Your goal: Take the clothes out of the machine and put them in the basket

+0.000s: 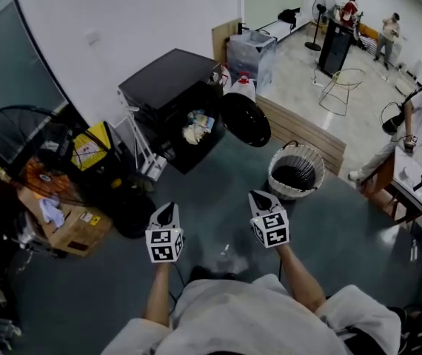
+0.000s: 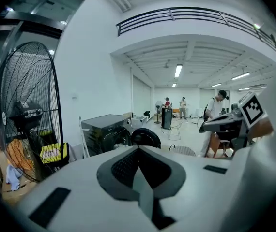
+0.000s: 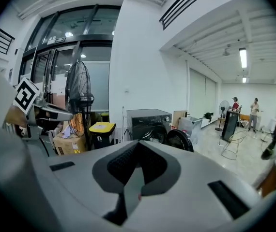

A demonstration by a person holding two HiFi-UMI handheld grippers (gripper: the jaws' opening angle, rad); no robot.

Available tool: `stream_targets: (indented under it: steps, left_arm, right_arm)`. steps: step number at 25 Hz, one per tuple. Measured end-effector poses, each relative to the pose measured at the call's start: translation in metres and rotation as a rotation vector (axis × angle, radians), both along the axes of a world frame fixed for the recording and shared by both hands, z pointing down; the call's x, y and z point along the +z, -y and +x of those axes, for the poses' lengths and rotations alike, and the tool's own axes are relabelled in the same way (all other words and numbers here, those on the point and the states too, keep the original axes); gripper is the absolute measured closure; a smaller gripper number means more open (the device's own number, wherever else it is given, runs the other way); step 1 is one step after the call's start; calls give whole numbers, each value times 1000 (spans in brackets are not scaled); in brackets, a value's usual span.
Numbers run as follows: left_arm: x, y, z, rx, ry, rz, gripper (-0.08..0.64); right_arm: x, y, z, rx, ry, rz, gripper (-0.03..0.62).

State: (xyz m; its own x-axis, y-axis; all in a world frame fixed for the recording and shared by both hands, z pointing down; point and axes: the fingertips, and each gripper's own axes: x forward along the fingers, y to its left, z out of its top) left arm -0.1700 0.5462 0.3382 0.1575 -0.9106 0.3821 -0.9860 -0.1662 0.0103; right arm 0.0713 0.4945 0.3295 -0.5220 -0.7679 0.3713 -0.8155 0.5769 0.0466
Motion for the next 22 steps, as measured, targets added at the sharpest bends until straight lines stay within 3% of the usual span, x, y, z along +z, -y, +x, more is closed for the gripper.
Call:
stream_targets:
  steps: [10, 22]
  left_arm:
    - [24, 48, -8, 5, -17, -20, 543]
    - [40, 232, -33, 95, -62, -22, 543]
  right_arm:
    - [21, 41, -12, -18, -31, -21, 571]
    - [33, 197, -56, 14, -78, -26, 571]
